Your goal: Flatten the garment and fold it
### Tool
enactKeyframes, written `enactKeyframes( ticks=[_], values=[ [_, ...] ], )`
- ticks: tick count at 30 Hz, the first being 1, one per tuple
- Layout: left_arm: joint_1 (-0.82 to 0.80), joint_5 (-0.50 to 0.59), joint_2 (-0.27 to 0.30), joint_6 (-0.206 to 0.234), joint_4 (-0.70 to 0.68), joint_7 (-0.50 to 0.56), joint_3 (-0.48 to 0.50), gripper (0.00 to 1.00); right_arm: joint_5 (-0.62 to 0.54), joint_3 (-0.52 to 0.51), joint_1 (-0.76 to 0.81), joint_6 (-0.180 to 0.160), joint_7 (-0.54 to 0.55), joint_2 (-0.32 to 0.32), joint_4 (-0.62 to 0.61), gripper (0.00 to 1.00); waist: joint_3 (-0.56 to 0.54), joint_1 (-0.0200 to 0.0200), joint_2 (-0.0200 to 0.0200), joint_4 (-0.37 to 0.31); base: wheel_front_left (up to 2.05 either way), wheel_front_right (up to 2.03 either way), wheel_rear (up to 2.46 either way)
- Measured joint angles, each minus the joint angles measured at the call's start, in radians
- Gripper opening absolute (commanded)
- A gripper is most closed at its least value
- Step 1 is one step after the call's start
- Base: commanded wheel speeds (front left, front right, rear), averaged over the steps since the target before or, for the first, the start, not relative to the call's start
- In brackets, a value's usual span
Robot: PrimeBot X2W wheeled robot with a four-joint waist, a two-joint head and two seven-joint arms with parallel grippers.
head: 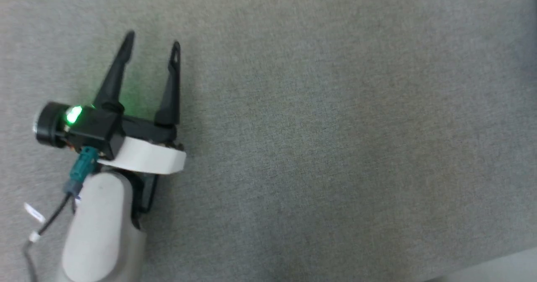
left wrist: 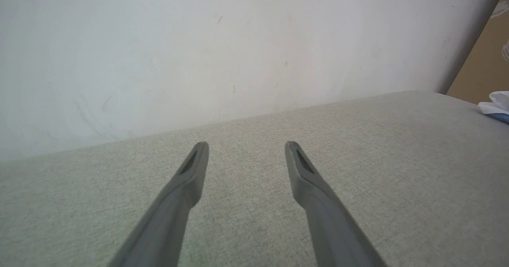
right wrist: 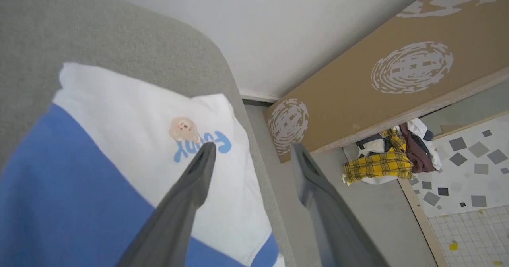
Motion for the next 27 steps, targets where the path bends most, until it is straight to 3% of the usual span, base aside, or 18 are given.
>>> enactKeyframes(
  ticks=[7,12,19,27],
  values=[
    [0.058,-0.036,-0.044,0.017,0.082,-0.025,0.0,1.0,0.145,0.072,0.018,0.0,-0.135,-0.001,0.019,1.0,-0.108,-0.0001,0.0,0.03,0.0,0.0,0.0],
    [0.113,-0.063,-0.074,0.028,0.13,-0.03,0.002,1.0,0.273,0.145,0.119,0.0,-0.165,0.04,-0.068,1.0,-0.206,-0.0002,0.0,0.061,0.0,0.0,0.0],
    [0.173,-0.094,-0.103,0.032,0.146,-0.031,0.003,1.0,0.39,0.187,0.364,0.0,-0.148,0.142,-0.372,1.0,-0.339,-0.0004,0.0,0.12,0.0,0.0,0.0],
    [0.221,-0.113,-0.119,0.032,0.171,-0.031,0.002,1.0,0.409,0.173,0.648,0.0,-0.059,0.307,-0.742,1.0,-0.454,-0.0003,0.0,0.205,0.0,0.0,0.0]
  ],
)
